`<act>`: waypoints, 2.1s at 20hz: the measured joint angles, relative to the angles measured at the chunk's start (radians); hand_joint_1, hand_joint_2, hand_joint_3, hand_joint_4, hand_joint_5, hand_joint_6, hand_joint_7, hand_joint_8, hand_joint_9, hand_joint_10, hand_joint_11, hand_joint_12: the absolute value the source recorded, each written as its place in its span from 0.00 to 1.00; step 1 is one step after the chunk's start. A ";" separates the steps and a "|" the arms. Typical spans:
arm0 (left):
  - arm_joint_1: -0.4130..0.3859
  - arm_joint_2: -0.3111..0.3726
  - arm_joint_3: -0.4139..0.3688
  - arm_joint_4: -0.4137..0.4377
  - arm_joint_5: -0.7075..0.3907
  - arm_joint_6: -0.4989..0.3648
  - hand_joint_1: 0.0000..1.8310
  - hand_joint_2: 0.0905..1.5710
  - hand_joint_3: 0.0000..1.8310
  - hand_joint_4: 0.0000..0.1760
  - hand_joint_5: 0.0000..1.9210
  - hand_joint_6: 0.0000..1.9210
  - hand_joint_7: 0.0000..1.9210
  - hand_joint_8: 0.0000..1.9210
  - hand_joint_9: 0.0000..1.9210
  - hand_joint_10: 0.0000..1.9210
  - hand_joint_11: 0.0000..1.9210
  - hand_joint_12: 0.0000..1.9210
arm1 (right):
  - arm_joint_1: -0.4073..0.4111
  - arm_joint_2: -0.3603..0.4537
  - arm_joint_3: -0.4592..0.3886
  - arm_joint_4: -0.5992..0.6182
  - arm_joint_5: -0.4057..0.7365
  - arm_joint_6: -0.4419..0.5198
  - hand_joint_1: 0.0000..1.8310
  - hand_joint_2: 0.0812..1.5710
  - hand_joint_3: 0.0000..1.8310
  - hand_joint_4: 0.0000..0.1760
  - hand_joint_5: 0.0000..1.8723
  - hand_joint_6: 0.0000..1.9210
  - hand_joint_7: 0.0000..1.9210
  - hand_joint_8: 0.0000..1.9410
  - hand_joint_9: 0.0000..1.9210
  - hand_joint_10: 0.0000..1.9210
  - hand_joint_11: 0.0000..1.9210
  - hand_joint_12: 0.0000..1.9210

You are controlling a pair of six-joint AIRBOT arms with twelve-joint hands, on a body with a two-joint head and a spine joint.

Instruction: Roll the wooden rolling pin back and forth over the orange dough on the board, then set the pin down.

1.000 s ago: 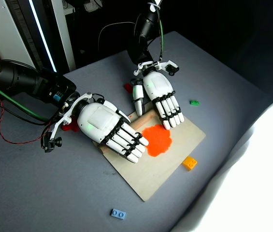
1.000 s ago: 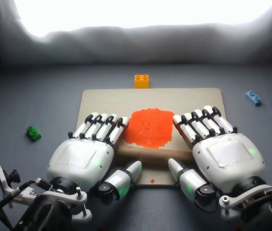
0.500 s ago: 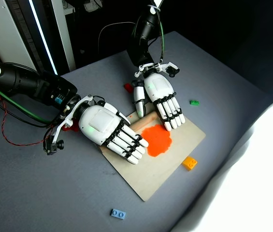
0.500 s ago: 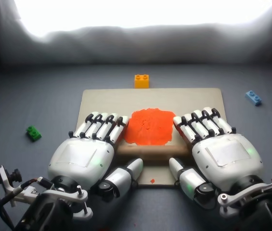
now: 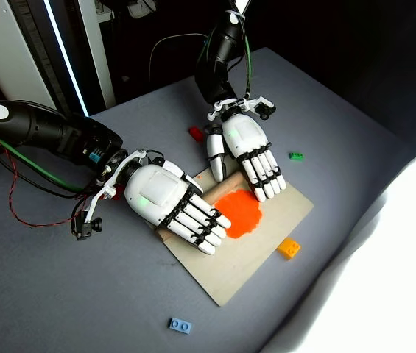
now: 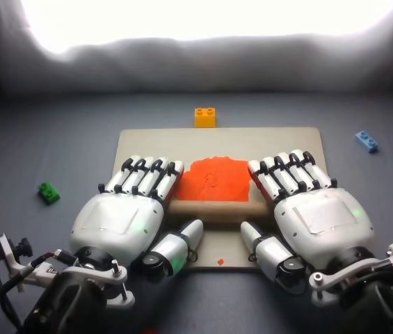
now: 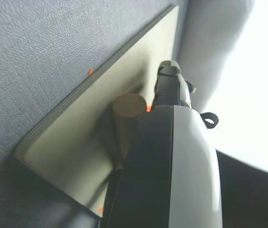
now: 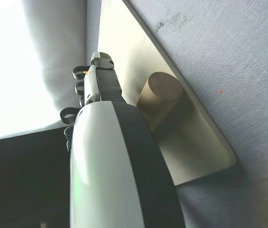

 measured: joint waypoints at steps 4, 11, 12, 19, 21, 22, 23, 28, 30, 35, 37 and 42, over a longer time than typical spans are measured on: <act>-0.007 -0.006 0.013 -0.002 0.005 -0.003 0.00 0.92 0.01 0.00 0.00 0.00 0.00 0.00 0.00 0.00 0.00 0.00 | 0.010 -0.010 0.011 -0.001 -0.011 0.008 0.00 0.99 0.01 0.00 0.06 0.01 0.05 0.01 0.04 0.01 0.00 0.00; -0.026 -0.023 0.040 -0.003 0.019 -0.004 0.00 0.92 0.01 0.00 0.00 0.00 0.00 0.00 0.00 0.00 0.00 0.00 | 0.019 -0.012 0.036 0.000 -0.027 0.028 0.00 0.98 0.00 0.00 0.06 0.01 0.06 0.01 0.04 0.01 0.00 0.00; -0.029 -0.029 0.046 -0.001 0.023 -0.004 0.00 0.92 0.01 0.00 0.00 0.00 0.00 0.00 0.00 0.00 0.00 0.00 | 0.023 -0.013 0.039 -0.004 -0.027 0.037 0.00 0.95 0.00 0.00 0.05 0.00 0.05 0.00 0.03 0.00 0.00 0.00; -0.036 -0.036 0.067 -0.003 0.032 -0.008 0.00 0.93 0.01 0.00 0.00 0.00 0.00 0.00 0.00 0.00 0.00 0.00 | 0.023 -0.014 0.053 -0.003 -0.041 0.052 0.00 0.97 0.00 0.00 0.05 0.01 0.05 0.00 0.03 0.00 0.00 0.00; -0.036 -0.036 0.069 -0.002 0.034 -0.008 0.00 0.93 0.01 0.00 0.00 0.00 0.00 0.00 0.00 0.00 0.00 0.00 | 0.024 -0.014 0.060 -0.006 -0.042 0.058 0.00 0.97 0.00 0.00 0.05 0.00 0.05 0.00 0.03 0.00 0.00 0.00; -0.036 -0.037 0.072 0.002 0.035 -0.010 0.00 0.93 0.01 0.00 0.00 0.00 0.00 0.00 0.00 0.00 0.00 0.00 | 0.024 -0.014 0.065 -0.005 -0.041 0.063 0.00 0.98 0.00 0.00 0.05 0.00 0.05 0.00 0.03 0.00 0.00 0.00; -0.037 -0.037 0.072 0.000 0.035 -0.010 0.00 0.93 0.01 0.00 0.00 0.00 0.00 0.00 0.00 0.00 0.00 0.00 | 0.024 -0.014 0.069 -0.003 -0.041 0.064 0.00 0.98 0.00 0.00 0.05 0.00 0.04 0.00 0.02 0.00 0.00 0.00; -0.041 -0.050 0.094 0.005 0.038 -0.024 0.00 0.93 0.01 0.00 0.00 0.00 0.00 0.00 0.00 0.00 0.00 0.00 | 0.035 -0.014 0.082 -0.007 -0.042 0.072 0.00 0.99 0.00 0.00 0.06 0.00 0.05 0.00 0.02 0.00 0.01 0.00; -0.043 -0.055 0.102 0.005 0.040 -0.025 0.00 0.93 0.01 0.00 0.00 0.00 0.00 0.00 0.00 0.00 0.00 0.00 | 0.036 -0.014 0.086 -0.007 -0.041 0.075 0.00 0.99 0.00 0.00 0.06 0.00 0.05 0.00 0.02 0.00 0.00 0.00; -0.046 -0.060 0.111 0.006 0.041 -0.030 0.00 0.92 0.01 0.00 0.00 0.00 0.00 0.00 0.00 0.00 0.00 0.00 | 0.036 -0.014 0.094 -0.008 -0.051 0.086 0.00 0.99 0.00 0.00 0.09 0.00 0.08 0.00 0.06 0.00 0.00 0.14; -0.046 -0.063 0.119 0.010 0.042 -0.031 0.00 0.92 0.00 0.00 0.00 0.00 0.00 0.00 0.00 0.00 0.00 0.00 | 0.037 -0.014 0.101 -0.008 -0.059 0.093 0.00 0.98 0.00 0.00 0.10 0.00 0.09 0.00 0.07 0.00 0.00 0.16; -0.050 -0.068 0.135 0.014 0.046 -0.032 0.00 0.92 0.00 0.00 0.01 0.00 0.00 0.00 0.00 0.00 0.00 0.00 | 0.038 -0.014 0.116 -0.010 -0.073 0.116 0.00 0.97 0.00 0.00 0.09 0.00 0.08 0.00 0.06 0.00 0.00 0.16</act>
